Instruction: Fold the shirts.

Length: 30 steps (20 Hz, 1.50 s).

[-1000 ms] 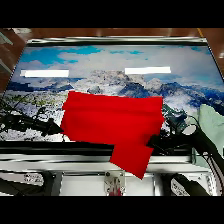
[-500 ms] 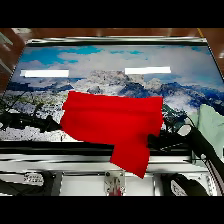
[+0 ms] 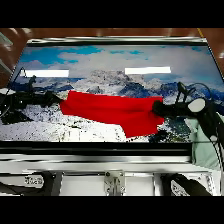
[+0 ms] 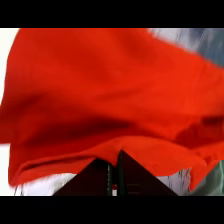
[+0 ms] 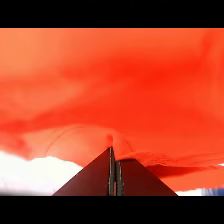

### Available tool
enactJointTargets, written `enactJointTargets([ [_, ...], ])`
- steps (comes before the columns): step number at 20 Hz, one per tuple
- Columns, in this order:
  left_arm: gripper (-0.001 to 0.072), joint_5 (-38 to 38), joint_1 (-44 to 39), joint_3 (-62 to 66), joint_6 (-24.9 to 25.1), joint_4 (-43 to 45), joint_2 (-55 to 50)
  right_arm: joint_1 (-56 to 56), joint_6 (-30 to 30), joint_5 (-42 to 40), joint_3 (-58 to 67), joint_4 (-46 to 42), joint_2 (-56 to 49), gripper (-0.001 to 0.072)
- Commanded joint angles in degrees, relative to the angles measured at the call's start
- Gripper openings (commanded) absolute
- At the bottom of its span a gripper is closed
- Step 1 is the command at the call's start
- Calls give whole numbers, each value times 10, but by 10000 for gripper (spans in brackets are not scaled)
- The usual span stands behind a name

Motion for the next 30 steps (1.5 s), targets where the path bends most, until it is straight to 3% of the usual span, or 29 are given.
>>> enactJointTargets([
  [1, 37, 110, -47, 81, -61, -22, -21, -6, 6, -29, 125, -21, -104, 59],
  [7, 37, 121, -56, 185, -128, -22, -122, -67, 9, -33, 209, -17, -207, 60],
  [14, 37, 87, -73, 185, -137, -26, -196, -70, 5, -38, 209, -33, -289, 62],
  [16, 41, 87, -71, 185, -160, -25, -206, -70, 5, -38, 209, -32, -304, 77],
  [17, 125, 87, -71, 185, -168, -25, -207, -71, 3, -40, 209, -33, -306, 148],
  [18, 279, 87, -71, 185, -169, -25, -207, -71, -6, -46, 209, -30, -306, 352],
  [19, 367, 82, -68, 186, -170, -25, -206, -72, -20, -50, 210, -30, -303, 534],
  [20, 376, 68, -63, 193, -169, -25, -206, -76, -36, -47, 211, -30, -293, 583],
  [24, 371, -33, -14, 239, -170, -25, -205, -121, -69, -3, 210, -52, -233, 584],
  [25, 334, -60, -3, 250, -176, -25, -205, -142, -69, 27, 210, -50, -230, 586],
  [26, 255, -90, 5, 258, -180, -25, -204, -160, -68, 64, 210, -43, -234, 634],
  [30, 255, -166, 2, 260, -177, -21, -177, -177, -96, 154, 210, -25, -290, 640],
])
